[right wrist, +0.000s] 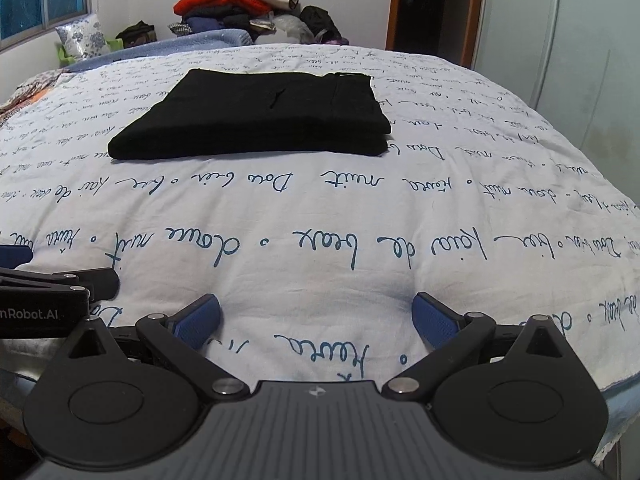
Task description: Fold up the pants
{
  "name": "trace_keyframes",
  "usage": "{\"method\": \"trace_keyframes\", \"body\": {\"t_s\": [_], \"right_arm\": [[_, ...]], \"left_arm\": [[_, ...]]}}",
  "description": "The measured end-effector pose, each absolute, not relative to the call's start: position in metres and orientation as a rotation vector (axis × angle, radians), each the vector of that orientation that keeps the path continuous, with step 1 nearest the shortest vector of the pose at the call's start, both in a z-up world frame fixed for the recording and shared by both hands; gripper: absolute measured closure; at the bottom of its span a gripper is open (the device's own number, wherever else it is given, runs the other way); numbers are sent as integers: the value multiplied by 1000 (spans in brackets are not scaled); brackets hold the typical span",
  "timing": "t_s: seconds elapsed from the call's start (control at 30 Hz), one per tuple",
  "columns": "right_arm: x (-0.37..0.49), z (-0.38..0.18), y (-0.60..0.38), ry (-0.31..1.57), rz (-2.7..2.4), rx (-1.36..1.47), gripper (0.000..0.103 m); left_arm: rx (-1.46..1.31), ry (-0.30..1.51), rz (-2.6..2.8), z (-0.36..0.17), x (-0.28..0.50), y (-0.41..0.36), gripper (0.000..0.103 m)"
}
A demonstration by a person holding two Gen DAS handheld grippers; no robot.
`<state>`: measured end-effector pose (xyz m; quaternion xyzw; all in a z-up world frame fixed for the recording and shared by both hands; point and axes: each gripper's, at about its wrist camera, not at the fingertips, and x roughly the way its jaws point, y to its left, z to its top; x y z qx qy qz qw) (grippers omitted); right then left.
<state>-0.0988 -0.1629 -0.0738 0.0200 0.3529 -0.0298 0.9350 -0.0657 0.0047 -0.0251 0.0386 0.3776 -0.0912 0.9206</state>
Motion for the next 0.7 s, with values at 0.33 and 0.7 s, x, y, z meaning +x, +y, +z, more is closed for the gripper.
{"method": "trace_keyframes", "body": {"t_s": [0.33, 0.7], "right_arm": [[-106, -76, -162, 695, -69, 55, 0], [-112, -78, -158, 678, -91, 61, 0]], "left_arm": [[54, 744, -210, -27, -71, 12, 0], [50, 737, -232, -27, -72, 16, 0]]}}
